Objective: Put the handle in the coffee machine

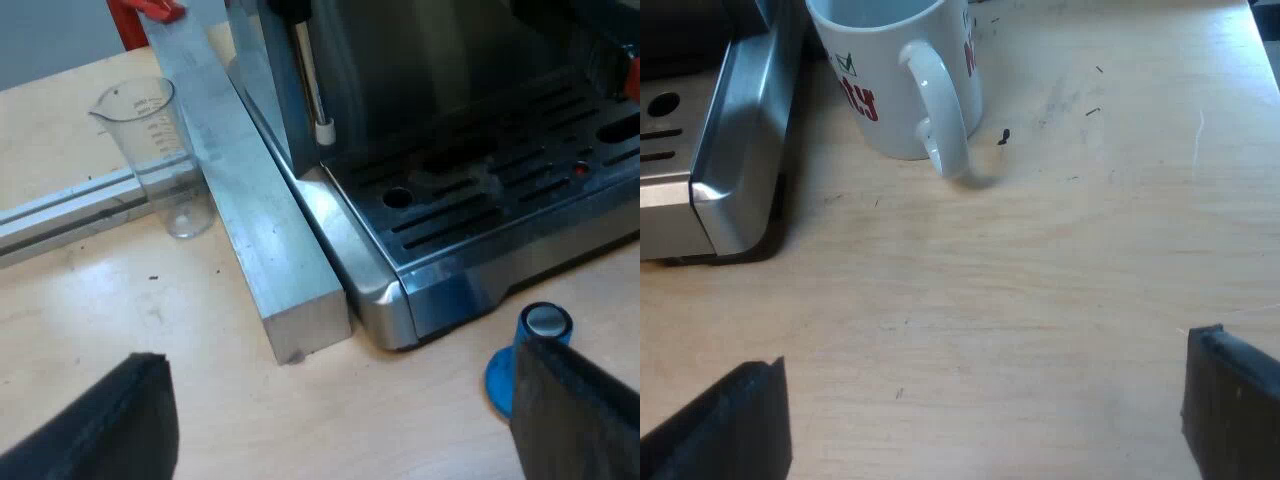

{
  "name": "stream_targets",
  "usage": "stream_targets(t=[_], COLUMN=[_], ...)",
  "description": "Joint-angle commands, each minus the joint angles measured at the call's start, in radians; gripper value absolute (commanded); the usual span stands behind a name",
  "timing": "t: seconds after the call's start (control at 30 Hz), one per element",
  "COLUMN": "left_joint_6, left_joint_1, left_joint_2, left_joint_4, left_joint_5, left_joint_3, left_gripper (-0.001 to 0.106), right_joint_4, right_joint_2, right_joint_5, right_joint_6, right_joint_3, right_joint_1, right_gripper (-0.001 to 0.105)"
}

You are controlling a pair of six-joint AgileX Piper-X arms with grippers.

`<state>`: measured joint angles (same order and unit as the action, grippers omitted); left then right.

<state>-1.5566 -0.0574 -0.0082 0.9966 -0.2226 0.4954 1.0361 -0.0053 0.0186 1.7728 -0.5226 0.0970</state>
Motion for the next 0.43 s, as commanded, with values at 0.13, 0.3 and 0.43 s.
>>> stream_targets(t=[0.13,0.3,0.43], left_joint_6=[-0.007,-0.007,-0.007], left_joint_1=[-0.005,-0.005,-0.005], left_joint_2=[-0.146,-0.146,-0.146], left_joint_4=[-0.014,-0.014,-0.014], left_joint_5=[0.015,0.019,0.019], left_joint_3=[0.001,0.001,0.001], left_gripper=[0.07,0.07,0.07], right_joint_4=[-0.008,-0.008,-0.008], right_joint_2=[-0.046,-0.046,-0.046], right_joint_5=[0.009,0.009,0.009], right_joint_6=[0.001,0.001,0.001], right_joint_3=[-0.006,-0.006,-0.006], right_joint_1=[-0.004,-0.004,-0.004], right_gripper=[0.081,0.081,0.081])
